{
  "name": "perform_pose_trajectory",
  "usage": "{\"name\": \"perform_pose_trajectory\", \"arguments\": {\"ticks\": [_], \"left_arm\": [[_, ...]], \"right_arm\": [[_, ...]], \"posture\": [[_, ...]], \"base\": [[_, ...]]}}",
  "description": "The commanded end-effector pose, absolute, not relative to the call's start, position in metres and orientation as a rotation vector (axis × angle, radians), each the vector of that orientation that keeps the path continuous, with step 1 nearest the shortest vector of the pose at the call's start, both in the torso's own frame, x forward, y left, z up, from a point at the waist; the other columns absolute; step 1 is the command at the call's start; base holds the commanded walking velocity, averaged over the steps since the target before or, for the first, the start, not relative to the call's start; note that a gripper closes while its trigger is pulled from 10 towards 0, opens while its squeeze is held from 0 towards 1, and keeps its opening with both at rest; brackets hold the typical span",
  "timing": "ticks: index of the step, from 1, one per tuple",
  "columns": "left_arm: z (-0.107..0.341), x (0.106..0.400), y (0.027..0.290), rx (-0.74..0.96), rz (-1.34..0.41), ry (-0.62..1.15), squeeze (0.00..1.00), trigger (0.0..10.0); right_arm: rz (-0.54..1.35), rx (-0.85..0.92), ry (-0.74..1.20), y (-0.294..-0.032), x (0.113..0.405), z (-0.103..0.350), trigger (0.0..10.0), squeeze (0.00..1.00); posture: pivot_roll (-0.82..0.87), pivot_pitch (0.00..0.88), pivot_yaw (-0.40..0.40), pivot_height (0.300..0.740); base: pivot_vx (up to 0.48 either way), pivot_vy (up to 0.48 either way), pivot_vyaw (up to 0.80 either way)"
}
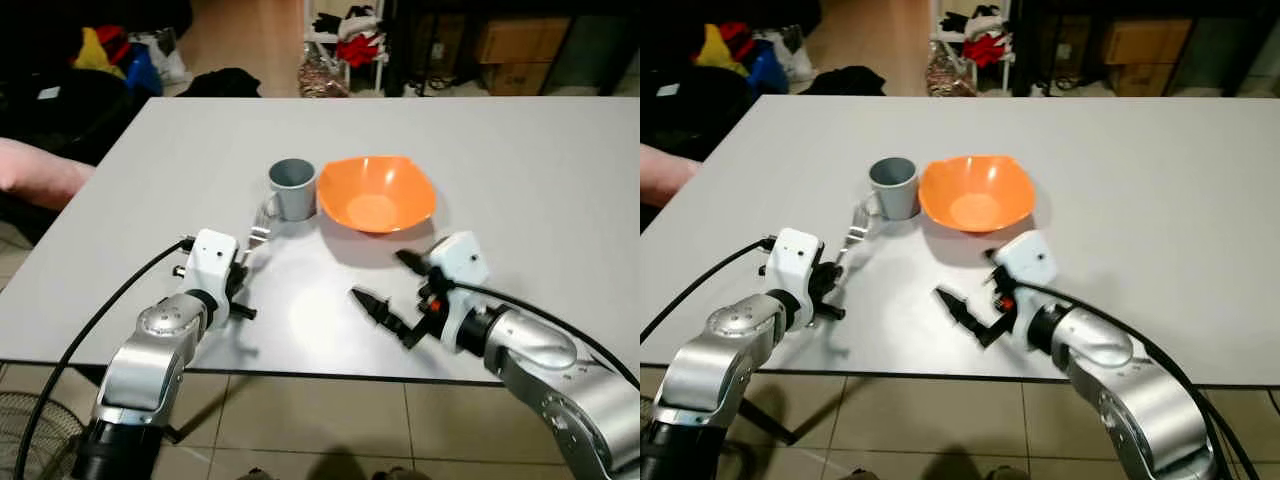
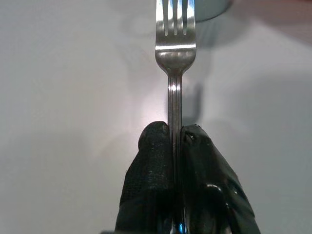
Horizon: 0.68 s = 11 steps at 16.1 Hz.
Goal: Setting the table
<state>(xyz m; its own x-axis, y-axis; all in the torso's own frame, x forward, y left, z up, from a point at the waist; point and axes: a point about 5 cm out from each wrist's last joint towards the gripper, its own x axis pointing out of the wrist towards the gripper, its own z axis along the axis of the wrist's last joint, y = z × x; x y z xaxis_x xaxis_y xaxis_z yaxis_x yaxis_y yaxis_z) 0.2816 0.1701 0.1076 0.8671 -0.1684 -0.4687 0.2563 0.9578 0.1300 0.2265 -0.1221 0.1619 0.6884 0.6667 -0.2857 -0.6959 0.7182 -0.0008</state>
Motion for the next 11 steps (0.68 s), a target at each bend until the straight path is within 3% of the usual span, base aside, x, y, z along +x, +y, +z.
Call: {"name": "perform_pose_trajectory", "arguments": {"ticks": [1, 11], "left_arm": [[0.108, 0.284, 0.177, 0.191, -0.159, 0.485, 0.00, 10.0], [0.088, 0.310, 0.187, 0.186, -0.114, 0.528, 0.00, 10.0]], "right_arm": [[0.819, -0.116, 0.279, -0.118, 0.220, 0.163, 10.0, 0.00], [0.912, -0.166, 0.298, -0.114, 0.214, 0.160, 10.0, 0.00]], "posture": [[-0.10, 0.037, 0.089, 0.740], [-0.10, 0.033, 0.086, 0.740]], "base": [[0.000, 0.000, 0.00], [0.000, 0.000, 0.00]]}}
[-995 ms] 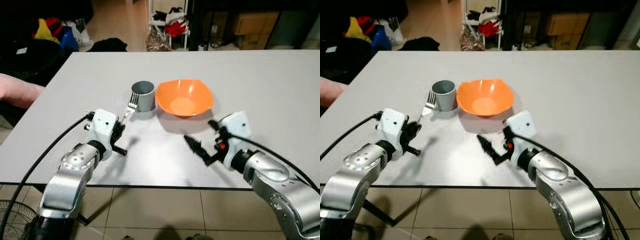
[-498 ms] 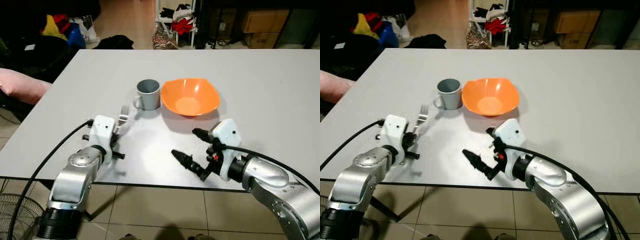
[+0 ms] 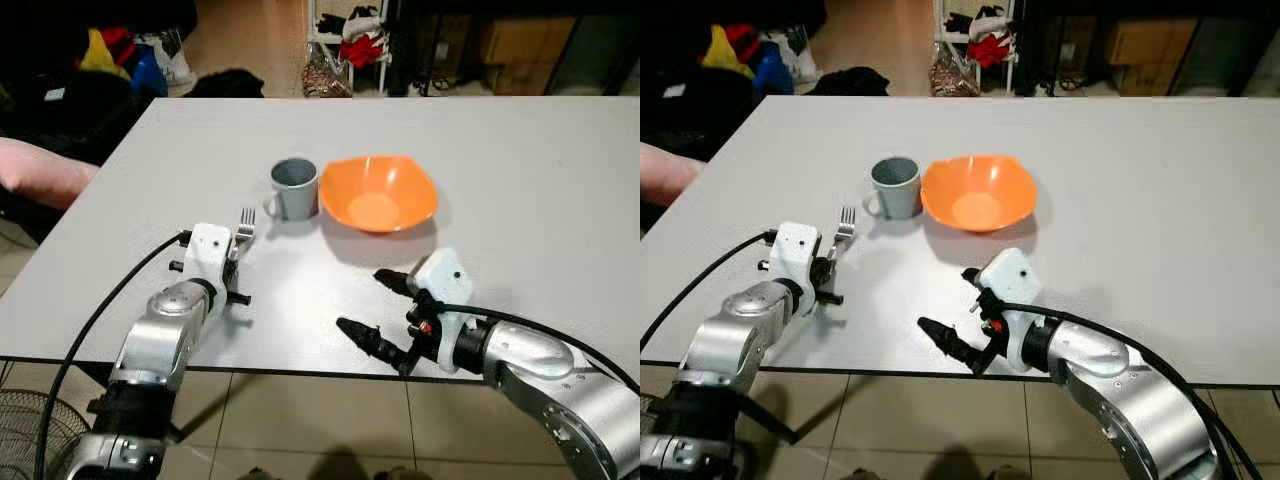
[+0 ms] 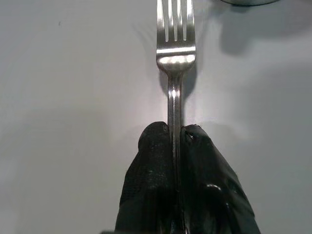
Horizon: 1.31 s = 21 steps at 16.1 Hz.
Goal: Setting the table
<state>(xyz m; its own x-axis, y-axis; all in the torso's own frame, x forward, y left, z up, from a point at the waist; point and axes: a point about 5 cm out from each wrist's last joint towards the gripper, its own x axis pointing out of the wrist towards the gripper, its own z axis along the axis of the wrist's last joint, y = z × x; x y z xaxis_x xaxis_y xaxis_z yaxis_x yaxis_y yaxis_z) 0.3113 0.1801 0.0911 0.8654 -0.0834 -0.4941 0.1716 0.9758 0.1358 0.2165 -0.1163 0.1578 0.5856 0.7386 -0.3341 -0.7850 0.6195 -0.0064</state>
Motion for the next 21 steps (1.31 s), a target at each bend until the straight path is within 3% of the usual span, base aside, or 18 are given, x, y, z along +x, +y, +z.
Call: {"name": "perform_pose_trajectory", "arguments": {"ticks": [1, 3, 4, 5, 6, 7, 11, 15, 16, 17, 18, 21], "left_arm": [[0.088, 0.312, 0.188, 0.178, -0.109, 0.528, 0.00, 10.0], [0.086, 0.314, 0.189, 0.167, -0.113, 0.535, 0.00, 10.0], [0.085, 0.315, 0.188, 0.145, -0.121, 0.541, 0.17, 10.0], [0.085, 0.316, 0.188, 0.140, -0.123, 0.541, 0.17, 10.0], [0.085, 0.316, 0.187, 0.123, -0.126, 0.543, 0.82, 10.0], [0.085, 0.316, 0.186, 0.109, -0.132, 0.541, 1.00, 10.0], [0.087, 0.317, 0.187, 0.096, -0.128, 0.536, 1.00, 10.0], [0.131, 0.307, 0.192, 0.080, -0.088, 0.345, 1.00, 10.0], [0.144, 0.301, 0.192, 0.077, -0.090, 0.286, 0.09, 10.0], [0.158, 0.293, 0.191, 0.071, -0.092, 0.202, 0.00, 10.0], [0.177, 0.276, 0.189, 0.084, -0.077, 0.067, 0.00, 10.0], [0.178, 0.240, 0.184, 0.125, -0.027, -0.010, 0.00, 10.0]], "right_arm": [[0.915, -0.167, 0.300, -0.114, 0.214, 0.160, 10.0, 0.00], [0.925, -0.168, 0.305, -0.114, 0.212, 0.160, 10.0, 0.00], [0.928, -0.168, 0.308, -0.114, 0.211, 0.159, 10.0, 0.00], [0.929, -0.169, 0.309, -0.114, 0.211, 0.159, 10.0, 0.00], [0.931, -0.170, 0.309, -0.114, 0.211, 0.159, 10.0, 0.00], [0.933, -0.173, 0.309, -0.114, 0.212, 0.159, 10.0, 0.00], [0.939, -0.177, 0.307, -0.115, 0.213, 0.159, 10.0, 0.00], [0.900, -0.155, 0.275, -0.119, 0.216, 0.164, 10.0, 0.00], [0.891, -0.135, 0.259, -0.119, 0.217, 0.166, 10.0, 0.00], [0.881, -0.112, 0.243, -0.118, 0.219, 0.167, 10.0, 0.00], [0.822, -0.103, 0.206, -0.116, 0.224, 0.168, 10.0, 0.00], [0.663, -0.204, 0.124, -0.115, 0.239, 0.163, 10.0, 0.00]], "posture": [[-0.10, 0.033, 0.087, 0.740], [-0.11, 0.034, 0.089, 0.740], [-0.11, 0.032, 0.090, 0.740], [-0.11, 0.032, 0.090, 0.740], [-0.11, 0.028, 0.089, 0.740], [-0.11, 0.025, 0.088, 0.740], [-0.11, 0.017, 0.087, 0.740], [-0.11, 0.000, 0.088, 0.740], [-0.11, 0.000, 0.086, 0.740], [-0.10, 0.000, 0.081, 0.740], [-0.08, 0.000, 0.070, 0.740], [-0.06, 0.000, 0.064, 0.740]], "base": [[0.000, 0.000, 0.00], [0.000, 0.000, 0.00], [0.000, 0.000, 0.00], [0.000, 0.000, 0.00], [0.000, 0.000, 0.00], [0.000, 0.000, 0.00], [0.000, 0.000, 0.00], [0.000, 0.000, 0.00], [0.000, 0.000, 0.00], [0.000, 0.000, 0.00], [0.000, 0.000, 0.00], [0.000, 0.000, 0.00]]}}
